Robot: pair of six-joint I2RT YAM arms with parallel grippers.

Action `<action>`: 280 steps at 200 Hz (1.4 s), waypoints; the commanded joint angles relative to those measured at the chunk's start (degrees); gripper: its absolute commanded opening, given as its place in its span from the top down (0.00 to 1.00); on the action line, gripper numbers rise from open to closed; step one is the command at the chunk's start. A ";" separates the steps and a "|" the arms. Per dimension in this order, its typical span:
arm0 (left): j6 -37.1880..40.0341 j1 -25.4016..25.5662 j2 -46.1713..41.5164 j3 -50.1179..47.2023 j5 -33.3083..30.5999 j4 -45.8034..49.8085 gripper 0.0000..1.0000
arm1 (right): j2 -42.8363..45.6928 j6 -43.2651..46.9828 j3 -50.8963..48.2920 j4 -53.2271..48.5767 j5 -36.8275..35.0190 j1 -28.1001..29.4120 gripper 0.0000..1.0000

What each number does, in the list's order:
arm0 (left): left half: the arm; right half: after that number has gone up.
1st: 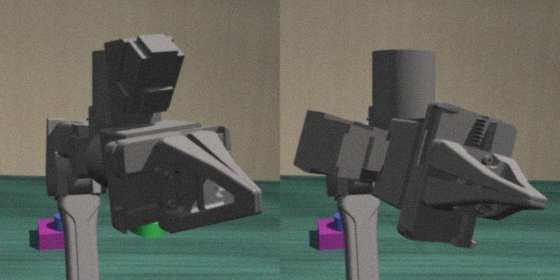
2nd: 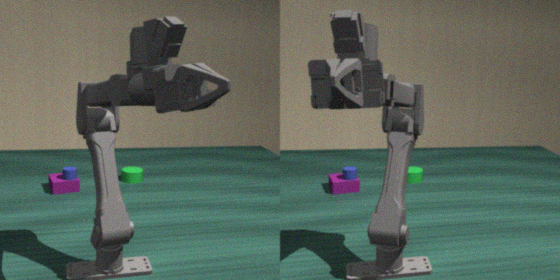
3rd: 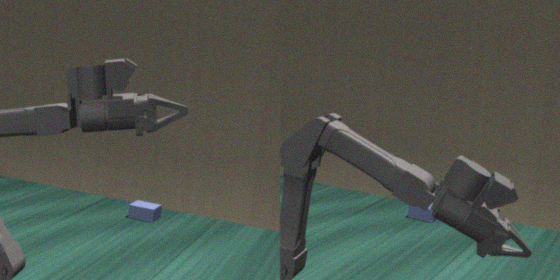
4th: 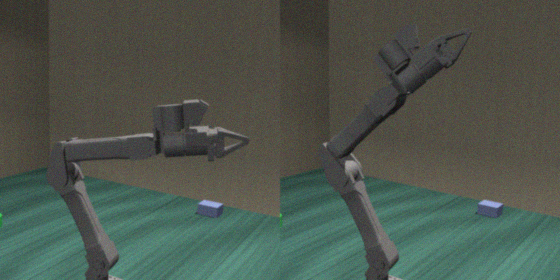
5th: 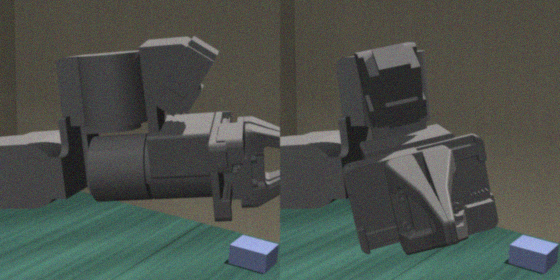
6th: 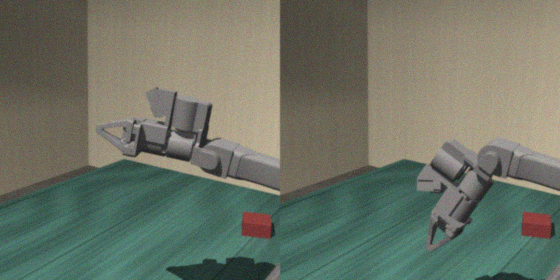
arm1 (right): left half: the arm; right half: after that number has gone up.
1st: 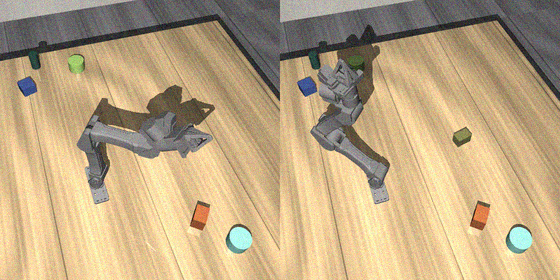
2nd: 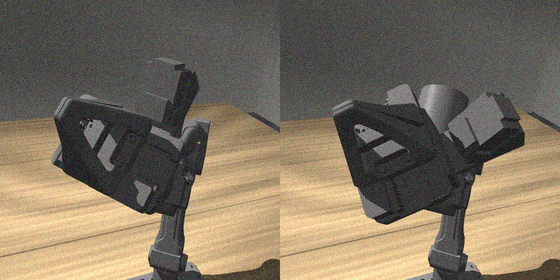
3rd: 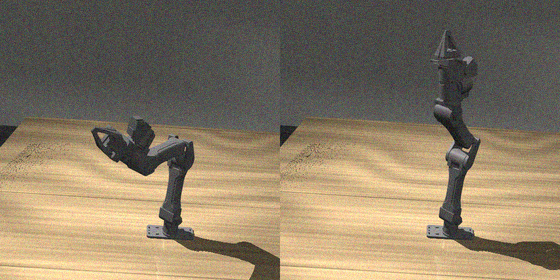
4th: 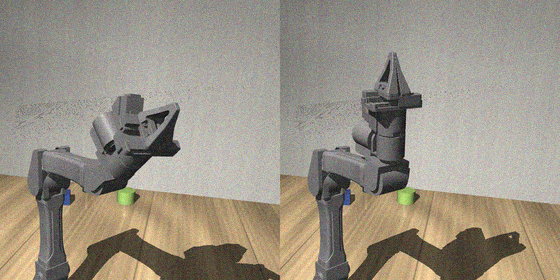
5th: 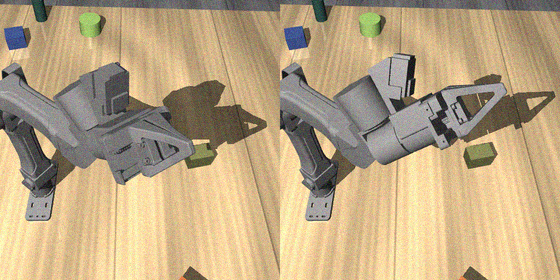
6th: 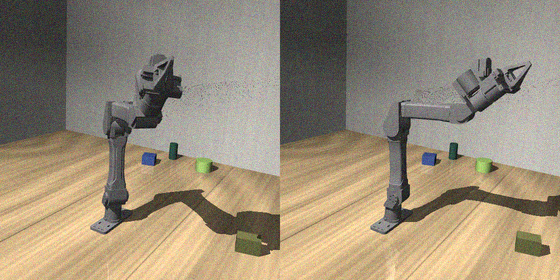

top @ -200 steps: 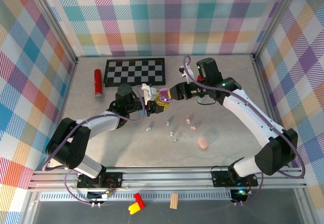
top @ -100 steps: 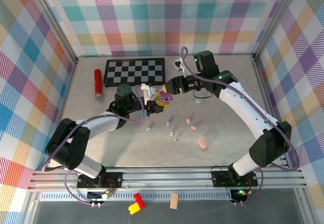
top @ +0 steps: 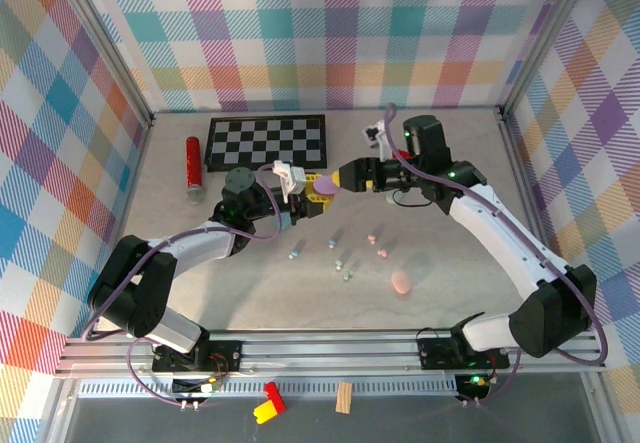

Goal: Insert wireless bluetooth earbuds into charging case

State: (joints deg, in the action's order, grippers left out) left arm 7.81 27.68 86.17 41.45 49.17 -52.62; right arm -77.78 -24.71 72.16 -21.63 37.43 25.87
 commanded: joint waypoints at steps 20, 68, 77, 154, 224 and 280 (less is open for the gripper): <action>-4.38 0.39 -0.92 -0.93 -2.42 -10.30 0.67 | -0.47 -17.00 -5.02 15.46 11.01 -2.14 0.29; -4.87 0.55 -0.08 0.02 -2.93 -11.79 0.67 | -3.69 -29.33 -7.73 28.07 18.50 -2.02 0.37; -5.07 0.55 0.13 0.29 -2.66 -11.89 0.67 | -4.50 -31.34 -8.12 30.60 19.27 -1.80 0.39; -4.15 0.59 0.04 0.47 -3.20 -9.74 0.67 | -8.00 -38.84 -8.70 39.64 20.77 -0.99 0.54; -2.80 0.55 1.23 1.61 -4.56 -7.94 0.67 | -9.80 -38.79 -8.62 40.74 21.27 -0.12 0.59; -2.32 0.60 0.57 0.34 -6.40 -7.64 0.56 | -9.29 -37.37 -9.43 39.73 17.88 -1.02 0.78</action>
State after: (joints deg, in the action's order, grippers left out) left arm 4.25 27.68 86.85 41.82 44.25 -60.31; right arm -87.50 -63.83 63.46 16.05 56.01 24.82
